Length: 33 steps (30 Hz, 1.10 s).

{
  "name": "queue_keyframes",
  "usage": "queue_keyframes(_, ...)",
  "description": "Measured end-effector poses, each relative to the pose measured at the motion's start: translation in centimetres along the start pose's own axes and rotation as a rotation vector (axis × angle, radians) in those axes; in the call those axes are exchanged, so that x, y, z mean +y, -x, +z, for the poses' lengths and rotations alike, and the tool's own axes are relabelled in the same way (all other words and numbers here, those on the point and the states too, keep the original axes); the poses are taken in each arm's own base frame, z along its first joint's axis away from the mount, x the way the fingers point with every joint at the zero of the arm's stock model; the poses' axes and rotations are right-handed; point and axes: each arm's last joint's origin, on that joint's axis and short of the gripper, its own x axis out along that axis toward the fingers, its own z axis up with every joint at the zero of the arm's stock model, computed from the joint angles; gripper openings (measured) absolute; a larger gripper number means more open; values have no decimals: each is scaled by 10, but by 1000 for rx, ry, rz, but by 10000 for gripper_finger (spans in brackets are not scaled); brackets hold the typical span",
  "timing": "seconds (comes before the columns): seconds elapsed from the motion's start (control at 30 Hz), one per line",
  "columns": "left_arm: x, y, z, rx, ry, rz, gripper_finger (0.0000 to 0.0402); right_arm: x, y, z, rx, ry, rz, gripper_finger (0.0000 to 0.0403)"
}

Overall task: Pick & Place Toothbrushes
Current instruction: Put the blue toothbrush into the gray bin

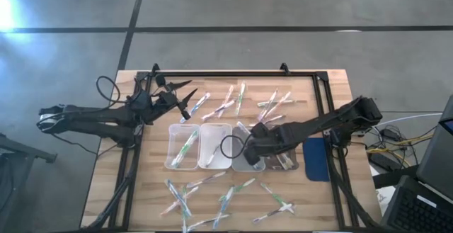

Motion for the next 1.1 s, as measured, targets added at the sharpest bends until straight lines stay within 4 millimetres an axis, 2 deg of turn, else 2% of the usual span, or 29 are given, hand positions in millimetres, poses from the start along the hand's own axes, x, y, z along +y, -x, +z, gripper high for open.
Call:
queue_keyframes(0.23,0,0,0,0,0,0,170,3,-11,-4,-20,-24,74,24)
queue_keyframes(0.53,0,0,0,0,0,0,170,9,-33,-9,-2,-3,40,24)
queue_keyframes(1.1,0,0,0,4,-2,-2,170,8,-38,-12,-1,-60,51,24)
